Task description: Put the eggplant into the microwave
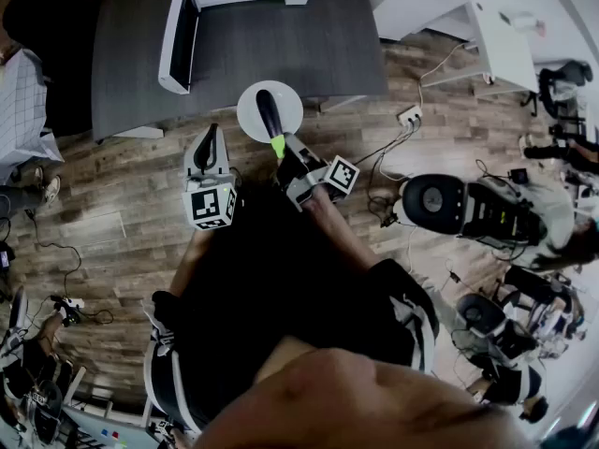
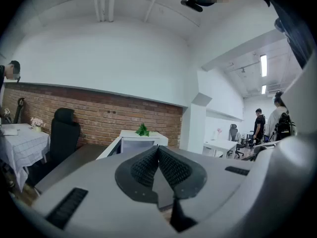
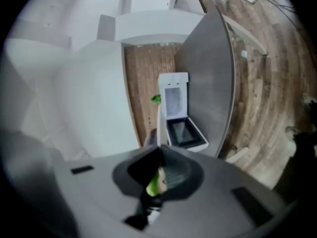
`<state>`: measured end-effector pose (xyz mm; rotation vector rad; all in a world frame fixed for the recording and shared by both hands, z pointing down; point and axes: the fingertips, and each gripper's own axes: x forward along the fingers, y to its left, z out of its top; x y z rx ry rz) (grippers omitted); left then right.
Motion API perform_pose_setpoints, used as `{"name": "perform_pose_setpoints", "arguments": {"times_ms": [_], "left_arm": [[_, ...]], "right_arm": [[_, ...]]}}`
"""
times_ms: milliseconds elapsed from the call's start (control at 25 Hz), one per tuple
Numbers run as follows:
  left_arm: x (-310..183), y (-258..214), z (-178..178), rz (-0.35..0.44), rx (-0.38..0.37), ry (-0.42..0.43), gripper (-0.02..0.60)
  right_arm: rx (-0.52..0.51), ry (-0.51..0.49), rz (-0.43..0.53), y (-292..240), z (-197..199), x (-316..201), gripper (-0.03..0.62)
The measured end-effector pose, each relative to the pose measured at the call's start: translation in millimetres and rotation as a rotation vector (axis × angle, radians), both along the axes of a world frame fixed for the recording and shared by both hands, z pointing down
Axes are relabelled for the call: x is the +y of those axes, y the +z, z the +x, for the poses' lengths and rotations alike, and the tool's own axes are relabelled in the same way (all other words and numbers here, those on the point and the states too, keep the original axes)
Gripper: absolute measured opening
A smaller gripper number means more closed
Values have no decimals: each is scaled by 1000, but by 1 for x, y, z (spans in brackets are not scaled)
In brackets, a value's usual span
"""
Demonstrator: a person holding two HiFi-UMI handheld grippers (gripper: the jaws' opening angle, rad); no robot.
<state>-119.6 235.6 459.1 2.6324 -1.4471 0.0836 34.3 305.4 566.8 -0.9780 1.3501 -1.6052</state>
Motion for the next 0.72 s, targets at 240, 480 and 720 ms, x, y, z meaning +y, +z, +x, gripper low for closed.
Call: {"name": "perform_pose_setpoints", "arguments": {"times_ms": [240, 480, 720], "left_arm": [[-1, 1, 0, 0, 3, 0, 35], [1, 2, -2, -1, 5, 0, 35], [3, 2, -3, 1, 7, 1, 35]], "right_arm": [[7, 3, -6, 2, 1, -1, 37], [11, 7, -19, 6, 3, -1, 37], [6, 14, -5, 6, 3, -2, 37]]}}
